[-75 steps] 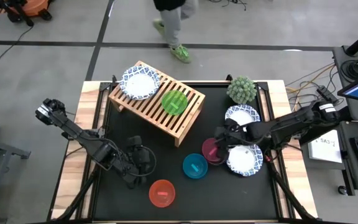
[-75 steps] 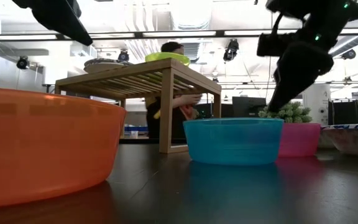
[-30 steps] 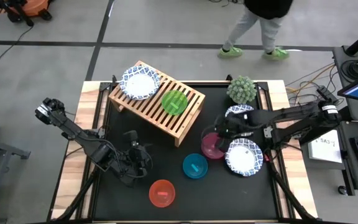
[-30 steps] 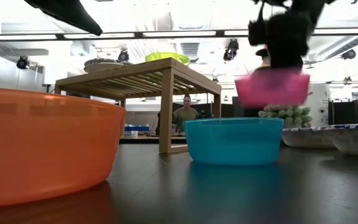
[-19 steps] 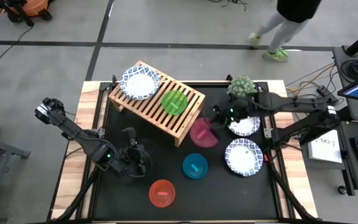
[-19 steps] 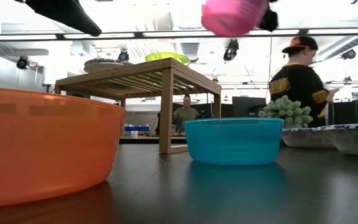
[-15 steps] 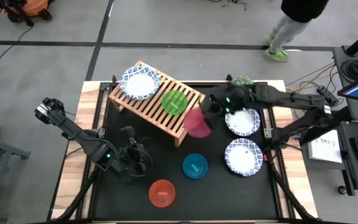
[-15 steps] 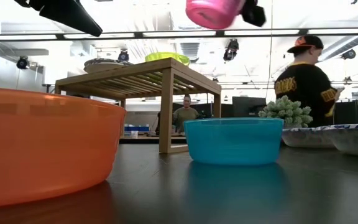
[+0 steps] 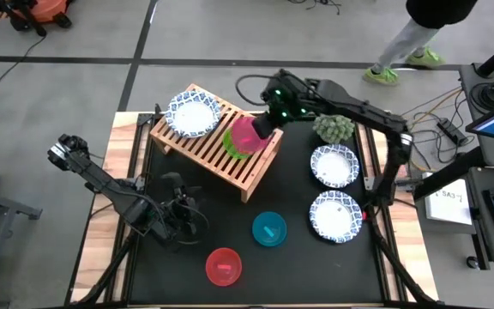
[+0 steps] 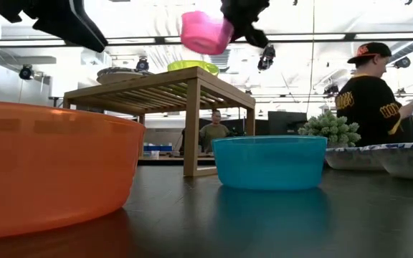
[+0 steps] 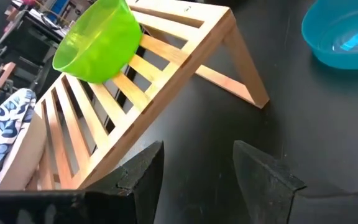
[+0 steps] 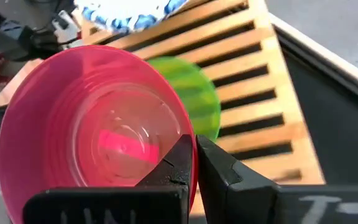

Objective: Place and stack bowls onto a shelf
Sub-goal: Stack the pink bowl into the green bowl

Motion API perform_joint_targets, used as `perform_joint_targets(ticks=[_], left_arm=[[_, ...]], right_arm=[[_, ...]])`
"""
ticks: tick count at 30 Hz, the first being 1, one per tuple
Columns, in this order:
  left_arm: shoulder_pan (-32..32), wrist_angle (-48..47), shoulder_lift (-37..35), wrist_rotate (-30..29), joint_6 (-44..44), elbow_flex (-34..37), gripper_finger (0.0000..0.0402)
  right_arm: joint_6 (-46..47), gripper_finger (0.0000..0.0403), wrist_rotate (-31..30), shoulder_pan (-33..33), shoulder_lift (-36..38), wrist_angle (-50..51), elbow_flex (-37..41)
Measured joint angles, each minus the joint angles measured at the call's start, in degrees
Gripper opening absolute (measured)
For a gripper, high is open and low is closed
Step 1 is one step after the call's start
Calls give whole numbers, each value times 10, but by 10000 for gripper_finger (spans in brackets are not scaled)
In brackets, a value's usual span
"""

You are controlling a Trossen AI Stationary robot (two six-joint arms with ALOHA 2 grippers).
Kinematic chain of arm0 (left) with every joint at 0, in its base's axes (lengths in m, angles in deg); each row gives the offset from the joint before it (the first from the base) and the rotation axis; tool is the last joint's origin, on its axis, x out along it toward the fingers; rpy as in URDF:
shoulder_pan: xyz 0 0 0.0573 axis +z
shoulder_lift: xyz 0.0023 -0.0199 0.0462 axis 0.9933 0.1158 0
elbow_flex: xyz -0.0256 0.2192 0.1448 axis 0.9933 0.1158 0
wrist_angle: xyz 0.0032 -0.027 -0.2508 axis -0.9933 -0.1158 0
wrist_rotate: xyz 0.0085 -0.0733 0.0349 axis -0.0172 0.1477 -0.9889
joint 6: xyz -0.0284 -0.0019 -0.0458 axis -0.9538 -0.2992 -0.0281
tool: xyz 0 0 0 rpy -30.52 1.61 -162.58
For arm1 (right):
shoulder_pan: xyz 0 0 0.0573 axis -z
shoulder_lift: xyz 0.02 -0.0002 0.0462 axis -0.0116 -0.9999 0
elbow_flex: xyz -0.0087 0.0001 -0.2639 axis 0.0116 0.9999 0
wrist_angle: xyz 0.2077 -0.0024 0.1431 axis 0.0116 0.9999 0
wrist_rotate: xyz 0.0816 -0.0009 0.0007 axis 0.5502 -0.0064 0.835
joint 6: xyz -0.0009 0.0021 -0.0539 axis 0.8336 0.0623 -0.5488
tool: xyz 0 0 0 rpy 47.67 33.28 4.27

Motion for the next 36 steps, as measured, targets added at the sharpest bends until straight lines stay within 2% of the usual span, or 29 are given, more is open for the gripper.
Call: perform_joint_targets(ticks=[9,25,29,36], left_arm=[[-15,-14,0,0,-19,0,176],[-19,-15,-1,0,-28,0,176],[-19,-15,-1,0,-28,0,176],[-19,-15,-1,0,-28,0,176]], right_arm=[[-6,8,2,14,-85,39,-99],[-36,11,0,16,-105,44,-103],[-40,34,0,15,-110,40,-103],[-40,101,0,17,-121,37,-103]])
